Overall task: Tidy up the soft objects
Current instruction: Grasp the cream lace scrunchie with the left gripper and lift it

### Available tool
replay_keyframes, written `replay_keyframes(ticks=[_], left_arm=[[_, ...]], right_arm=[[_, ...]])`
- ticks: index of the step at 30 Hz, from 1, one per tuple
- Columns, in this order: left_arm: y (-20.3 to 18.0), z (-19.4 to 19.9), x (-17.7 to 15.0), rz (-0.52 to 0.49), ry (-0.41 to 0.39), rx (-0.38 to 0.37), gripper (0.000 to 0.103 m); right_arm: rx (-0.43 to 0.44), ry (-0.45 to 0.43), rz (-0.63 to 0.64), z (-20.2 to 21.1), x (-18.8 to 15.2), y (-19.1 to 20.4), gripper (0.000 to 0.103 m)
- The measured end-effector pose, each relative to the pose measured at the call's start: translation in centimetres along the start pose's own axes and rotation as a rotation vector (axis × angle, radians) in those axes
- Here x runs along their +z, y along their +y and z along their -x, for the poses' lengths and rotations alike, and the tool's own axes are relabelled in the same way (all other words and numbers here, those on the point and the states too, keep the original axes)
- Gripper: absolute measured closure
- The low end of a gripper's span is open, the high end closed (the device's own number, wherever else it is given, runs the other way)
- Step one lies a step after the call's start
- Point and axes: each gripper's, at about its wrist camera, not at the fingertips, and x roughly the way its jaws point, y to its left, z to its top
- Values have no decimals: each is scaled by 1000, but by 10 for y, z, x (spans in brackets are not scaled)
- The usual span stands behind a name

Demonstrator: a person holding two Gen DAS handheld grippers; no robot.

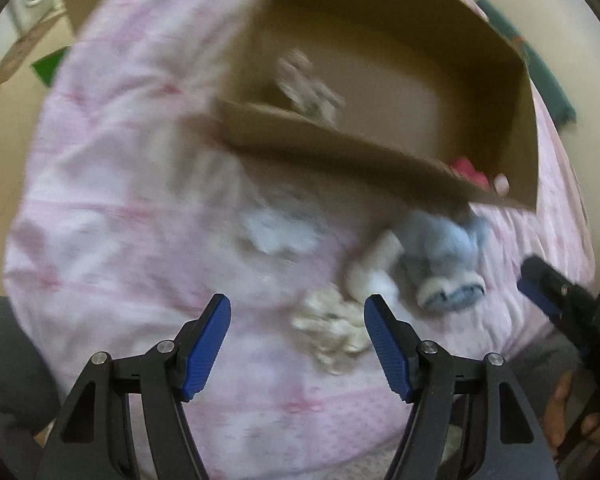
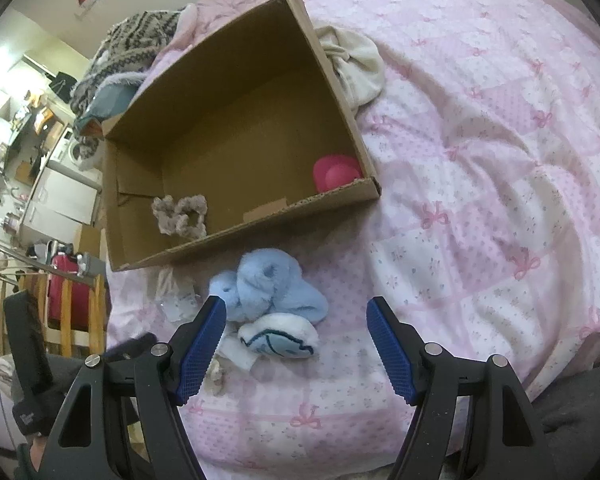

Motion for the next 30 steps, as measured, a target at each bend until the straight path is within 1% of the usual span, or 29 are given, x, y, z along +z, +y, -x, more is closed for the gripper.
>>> replay_keyframes(ticks=[3, 4, 6, 8, 9, 11, 12, 14, 15, 17, 19, 21, 24, 27, 30], left_arm=[[-16, -17, -3, -50, 44, 5, 37], [-20, -24, -4, -60, 63, 12, 38], [-24, -34, -7, -69, 96, 20, 45], [-24, -41, -10, -71, 129, 22, 56], [-24, -43, -12, -78, 138, 35, 59], [-24, -44, -15, -105, 137, 69, 74], [-24, -43, -16, -114, 136, 84, 77], [-20, -41, -17, -109, 138, 89, 87], [-17, -38, -17, -104, 137, 89, 88], [-12, -31, -17, -88, 119, 95, 89], [-8, -17, -17, -79, 69, 107, 89], [-6, 0, -17, -69, 7, 100, 89], [-4, 17, -17, -56, -53, 100, 89], [-4, 28, -16, -49, -97, 118, 89], [-10, 34, -17, -64, -134, 167, 89]], right_arm=[[-7, 5, 4, -1, -1, 0, 26], [-8, 7, 3, -1, 0, 0, 26], [-13, 9, 3, -1, -1, -1, 26], [-17, 11, 1, -2, 0, -2, 26], [-19, 12, -1, -3, 0, -2, 26], [-21, 14, -6, -3, 0, -3, 26], [-20, 16, -9, -4, 0, -4, 26], [-18, 23, -10, -6, 1, -3, 26], [-18, 29, -8, -8, 1, -3, 26], [-16, 48, -2, -14, 1, -1, 26], [-7, 75, 5, -20, 0, 2, 26], [-11, 96, 20, -26, -2, 6, 26], [-9, 116, 44, -34, -3, 12, 26], [-14, 133, 64, -44, -1, 20, 26], [-27, 148, 98, -53, 1, 29, 26]])
